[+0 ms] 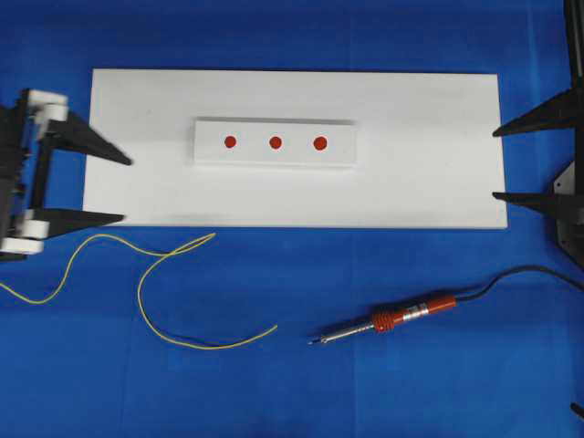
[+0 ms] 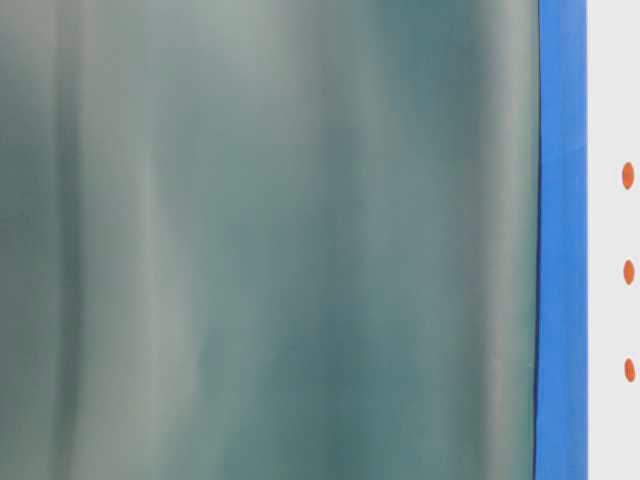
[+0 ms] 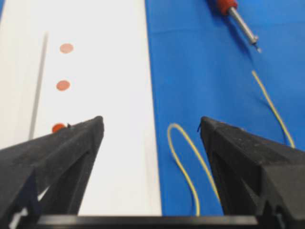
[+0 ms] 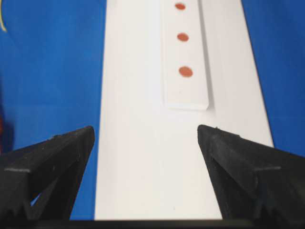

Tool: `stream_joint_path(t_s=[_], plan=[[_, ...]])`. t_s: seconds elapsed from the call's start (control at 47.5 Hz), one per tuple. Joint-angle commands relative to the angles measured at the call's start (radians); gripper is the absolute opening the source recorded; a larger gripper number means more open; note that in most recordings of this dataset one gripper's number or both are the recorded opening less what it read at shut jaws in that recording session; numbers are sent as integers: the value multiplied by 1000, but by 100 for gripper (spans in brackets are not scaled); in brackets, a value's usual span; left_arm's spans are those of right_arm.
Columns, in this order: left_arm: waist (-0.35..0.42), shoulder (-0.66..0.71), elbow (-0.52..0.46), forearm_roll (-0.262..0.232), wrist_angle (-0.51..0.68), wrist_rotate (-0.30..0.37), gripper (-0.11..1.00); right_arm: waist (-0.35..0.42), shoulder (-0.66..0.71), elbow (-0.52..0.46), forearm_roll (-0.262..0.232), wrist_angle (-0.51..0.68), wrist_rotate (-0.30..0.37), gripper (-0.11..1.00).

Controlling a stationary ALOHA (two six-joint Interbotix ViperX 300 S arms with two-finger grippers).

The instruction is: Touch the tip of the soldering iron to the tip of the solder at the mark.

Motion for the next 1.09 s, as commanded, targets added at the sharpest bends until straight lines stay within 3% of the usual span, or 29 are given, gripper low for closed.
stream_joint_path(t_s=[0.0,0.4,1.074], plan=[[5,-71,58,3,-43,-11,76,-5,3,12,2,-44,6,86],[12,-247,232,3,-78,-17,76,-18,55,129,3,-284,43,86],[23,-258,235,2,-72,-15,76,-21,60,130,2,-287,44,86]])
